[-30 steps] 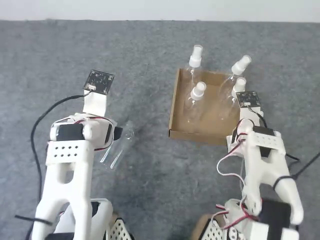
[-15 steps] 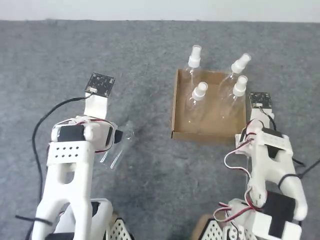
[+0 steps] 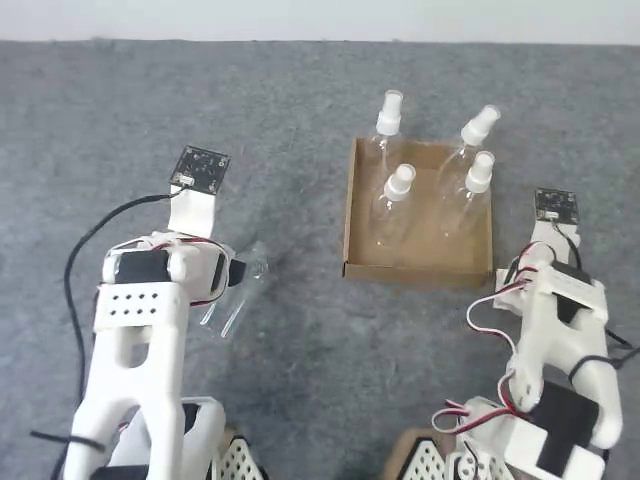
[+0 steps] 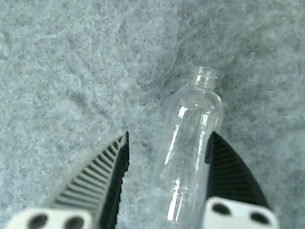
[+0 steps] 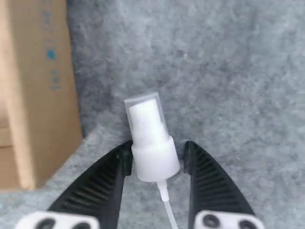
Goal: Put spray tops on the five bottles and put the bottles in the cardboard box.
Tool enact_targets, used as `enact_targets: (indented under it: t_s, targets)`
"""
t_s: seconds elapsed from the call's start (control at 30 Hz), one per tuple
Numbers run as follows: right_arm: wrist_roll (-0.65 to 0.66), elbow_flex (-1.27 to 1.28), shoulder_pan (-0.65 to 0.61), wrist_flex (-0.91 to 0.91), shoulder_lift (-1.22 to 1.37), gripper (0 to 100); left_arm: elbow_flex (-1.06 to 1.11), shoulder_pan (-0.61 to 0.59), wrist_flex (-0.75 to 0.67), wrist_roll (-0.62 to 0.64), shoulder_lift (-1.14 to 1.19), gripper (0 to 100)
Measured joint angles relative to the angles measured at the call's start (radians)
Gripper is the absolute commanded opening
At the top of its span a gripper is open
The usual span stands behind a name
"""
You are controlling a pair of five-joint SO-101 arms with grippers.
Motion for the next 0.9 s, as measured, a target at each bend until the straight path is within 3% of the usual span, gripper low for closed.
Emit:
enact_targets:
  t_s: [0.13, 0.37, 0.63, 0.73, 0.9]
  targets:
    - [0.057, 0.000, 0.061, -0.003, 0.000, 0.1, 0.000, 0.000, 0.000, 0.035, 0.000, 23]
    - [0.152, -0.005, 0.095, 0.044, -0.046, 1.7, 0.000, 0.000, 0.000, 0.072, 0.000, 23]
    - [0.157, -0.089, 0.098, 0.325, -0.361, 1.7, 0.071, 0.000, -0.087, 0.112, 0.000, 23]
    - [0.147, -0.155, 0.046, 0.482, -0.493, 1.7, 0.074, 0.000, -0.107, 0.114, 0.000, 23]
    - [0.094, -0.233, -0.143, 0.680, -0.635, 1.7, 0.074, 0.000, -0.112, 0.183, 0.000, 23]
